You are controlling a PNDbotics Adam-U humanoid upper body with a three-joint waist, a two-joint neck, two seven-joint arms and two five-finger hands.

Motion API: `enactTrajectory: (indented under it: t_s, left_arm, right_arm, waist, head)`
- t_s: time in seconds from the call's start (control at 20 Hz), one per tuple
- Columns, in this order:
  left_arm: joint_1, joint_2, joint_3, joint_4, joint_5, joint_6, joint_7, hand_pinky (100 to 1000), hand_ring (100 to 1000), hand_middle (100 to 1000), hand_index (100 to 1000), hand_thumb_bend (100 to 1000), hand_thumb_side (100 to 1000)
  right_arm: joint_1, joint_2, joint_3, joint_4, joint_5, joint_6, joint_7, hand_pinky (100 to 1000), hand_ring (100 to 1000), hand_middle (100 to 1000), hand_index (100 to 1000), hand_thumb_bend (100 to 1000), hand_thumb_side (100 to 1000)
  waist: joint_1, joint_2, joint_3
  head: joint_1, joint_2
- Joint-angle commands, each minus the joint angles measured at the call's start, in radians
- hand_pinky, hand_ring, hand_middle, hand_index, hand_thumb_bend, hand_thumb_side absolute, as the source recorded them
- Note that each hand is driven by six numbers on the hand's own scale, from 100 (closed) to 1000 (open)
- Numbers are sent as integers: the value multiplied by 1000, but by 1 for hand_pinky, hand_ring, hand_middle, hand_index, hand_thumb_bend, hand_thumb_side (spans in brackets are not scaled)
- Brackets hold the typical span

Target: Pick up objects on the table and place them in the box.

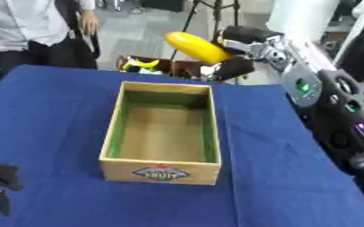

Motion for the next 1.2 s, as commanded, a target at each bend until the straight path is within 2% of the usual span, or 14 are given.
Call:
enactTrajectory:
  t_s: [0.05,0.7,1.2]
  left_arm:
    - [-13,14,-4,-19,9,-1,-3,282,536,508,666,100,997]
    - [-24,6,-5,-19,12,-2,-6,282,536,508,666,100,997]
    - [-26,1,-5,-19,10,-1,-7,282,537,508,666,100,998]
  right_arm:
    - [-29,21,-12,7,22,1,5,532,690,494,578,100,786]
    - [-10,116,-24,68,105,10,5,527,688,497,576,100,771]
    - [37,211,-49,113,193,34,-11,522,684,496,574,100,754]
  waist:
    - [4,-16,5]
    - [3,-1,30]
    - [6,7,35]
  head:
    - [-9,4]
    - [-20,0]
    - [-24,-8]
